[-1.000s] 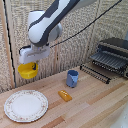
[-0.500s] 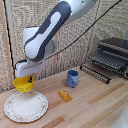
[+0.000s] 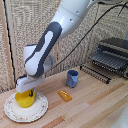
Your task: Notice the yellow vessel located before you. Bring your fastener close to the yellow vessel and smoothly hold it. Transfer the yellow vessel above the white plating and let go of your hold on it, then set the vessel on the plating.
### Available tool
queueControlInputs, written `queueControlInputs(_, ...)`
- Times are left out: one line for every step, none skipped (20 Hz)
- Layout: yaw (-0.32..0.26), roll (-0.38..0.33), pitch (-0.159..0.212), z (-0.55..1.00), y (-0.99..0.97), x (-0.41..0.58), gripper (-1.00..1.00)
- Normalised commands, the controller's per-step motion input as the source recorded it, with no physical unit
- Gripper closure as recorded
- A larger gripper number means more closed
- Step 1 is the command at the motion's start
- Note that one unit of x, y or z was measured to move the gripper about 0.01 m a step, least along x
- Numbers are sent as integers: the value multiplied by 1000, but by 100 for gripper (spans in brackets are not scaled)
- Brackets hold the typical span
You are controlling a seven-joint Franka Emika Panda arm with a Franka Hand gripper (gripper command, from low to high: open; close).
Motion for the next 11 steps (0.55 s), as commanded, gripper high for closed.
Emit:
queueControlInputs(78, -38, 81, -114, 57, -206, 100)
queueControlInputs(49, 0, 62, 0, 26, -49, -100)
queueControlInputs(34, 17, 34, 71, -9, 0, -100)
queueControlInputs(21, 2, 45, 203, 0, 0, -100)
queueControlInputs(0, 19, 27, 337, 0, 69, -100)
queueControlInputs(0, 27, 24, 446, -54, 111, -100)
queueControlInputs(0, 10, 11, 543, -89, 143, -100)
queueControlInputs(-5, 0, 3, 557, -80, 129, -100)
queueControlInputs(0, 28, 0, 609, -217, 91, -100)
queueControlInputs(4, 0, 0, 680, -54, 234, -100)
queueControlInputs(16, 0, 2, 674, -131, 231, -100)
